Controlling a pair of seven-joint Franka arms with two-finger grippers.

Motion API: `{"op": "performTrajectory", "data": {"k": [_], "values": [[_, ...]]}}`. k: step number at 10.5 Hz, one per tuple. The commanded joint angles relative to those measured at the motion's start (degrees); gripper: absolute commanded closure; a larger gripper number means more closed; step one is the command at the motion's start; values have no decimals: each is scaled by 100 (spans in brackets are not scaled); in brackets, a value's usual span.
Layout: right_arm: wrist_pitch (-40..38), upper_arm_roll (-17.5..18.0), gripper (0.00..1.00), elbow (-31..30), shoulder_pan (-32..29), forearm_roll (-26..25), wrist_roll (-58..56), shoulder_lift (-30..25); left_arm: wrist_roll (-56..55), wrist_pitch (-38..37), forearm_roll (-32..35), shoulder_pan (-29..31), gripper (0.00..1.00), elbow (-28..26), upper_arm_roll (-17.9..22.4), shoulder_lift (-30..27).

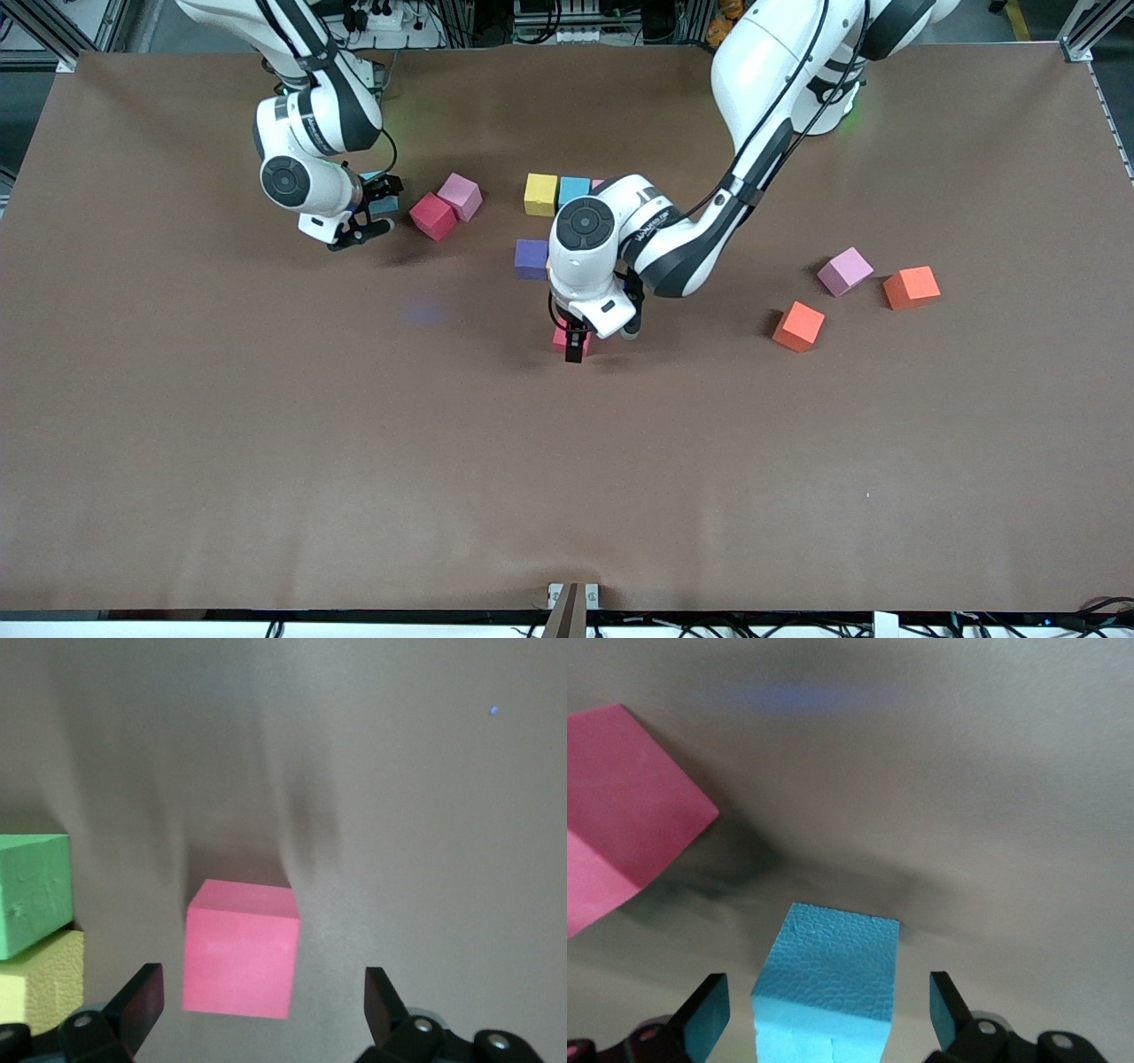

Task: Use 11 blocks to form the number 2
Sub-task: 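Grasp the cyan block with the right gripper while the left gripper reaches red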

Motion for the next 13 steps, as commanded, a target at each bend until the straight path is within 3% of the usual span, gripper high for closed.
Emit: {"op": "performTrajectory", "data": {"k": [1,3,6,7,9,10,13], "values": [[165,14,0,-1,38,148,-83,244,106,-27,-84,-18,0,235,26,119],[113,14,0,-1,64,148,-83,253,141,-27,-110,-27,0,418,9,372],[-107,14,11,-54,-40,156,153,253,141,-44,-119,-80,0,569,0,550],[-142,22,17,-45,-50,165,389,253,141,-62,-119,-89,0,569,0,558],[-160,31,46,-36,-32,192,497,244,141,-62,-119,-89,0,569,9,584],[-160,31,52,-10,-32,192,497,201,141,-62,-119,-89,0,569,9,602],[-860,5,52,454,-67,183,489,-62,141,-79,-119,-89,0,569,0,637]]}}
